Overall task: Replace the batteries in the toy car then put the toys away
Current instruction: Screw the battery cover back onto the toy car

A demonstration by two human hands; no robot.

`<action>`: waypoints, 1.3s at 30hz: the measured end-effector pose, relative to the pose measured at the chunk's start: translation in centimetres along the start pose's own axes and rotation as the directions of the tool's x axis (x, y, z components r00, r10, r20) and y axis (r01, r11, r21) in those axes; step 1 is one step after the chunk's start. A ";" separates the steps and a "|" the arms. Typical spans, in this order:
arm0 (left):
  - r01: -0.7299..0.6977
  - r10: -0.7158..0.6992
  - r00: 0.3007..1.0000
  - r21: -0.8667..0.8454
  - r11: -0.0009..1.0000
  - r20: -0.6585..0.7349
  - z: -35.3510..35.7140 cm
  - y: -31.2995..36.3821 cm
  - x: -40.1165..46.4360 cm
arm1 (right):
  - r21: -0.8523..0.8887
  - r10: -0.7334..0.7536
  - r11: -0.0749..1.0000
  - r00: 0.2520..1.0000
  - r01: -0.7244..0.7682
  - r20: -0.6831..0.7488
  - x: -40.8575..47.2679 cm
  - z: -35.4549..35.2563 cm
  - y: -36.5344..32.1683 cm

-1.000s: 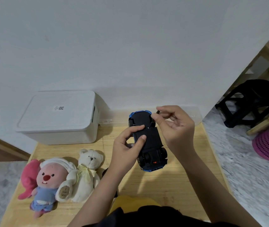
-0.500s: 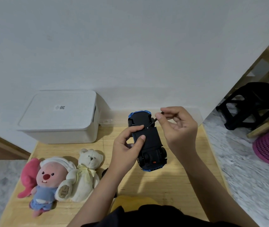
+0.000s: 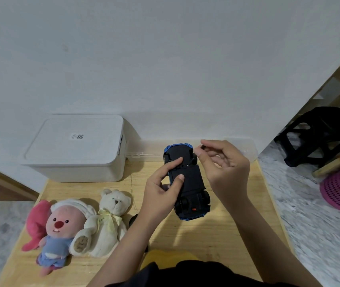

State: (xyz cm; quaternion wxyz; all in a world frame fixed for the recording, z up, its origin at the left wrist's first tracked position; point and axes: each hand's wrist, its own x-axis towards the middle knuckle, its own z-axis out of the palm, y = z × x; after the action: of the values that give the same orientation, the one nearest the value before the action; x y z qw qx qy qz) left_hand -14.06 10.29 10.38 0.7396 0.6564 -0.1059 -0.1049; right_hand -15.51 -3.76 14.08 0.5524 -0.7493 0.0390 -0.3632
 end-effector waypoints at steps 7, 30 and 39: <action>0.013 -0.013 1.000 -0.014 1.000 0.005 -0.1 -0.2 0.2 | 0.050 0.036 0.998 0.999 -0.037 0.017 -0.2 0.2 -0.3; 0.039 -0.039 0.999 -0.033 0.999 0.008 0.1 -0.4 -0.1 | 0.138 0.111 0.983 0.991 -0.120 0.071 0.0 -0.9 0.0; 0.044 -0.043 0.999 -0.040 0.998 0.012 0.4 -0.3 -0.2 | 0.192 0.090 0.976 0.995 -0.098 0.046 0.2 -1.0 -0.5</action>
State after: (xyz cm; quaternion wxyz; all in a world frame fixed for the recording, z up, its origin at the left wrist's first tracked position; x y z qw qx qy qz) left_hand -14.39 9.99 10.14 0.7497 0.6428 -0.0934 -0.1267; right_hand -16.06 -4.48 14.73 0.6400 -0.6958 0.0285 -0.3247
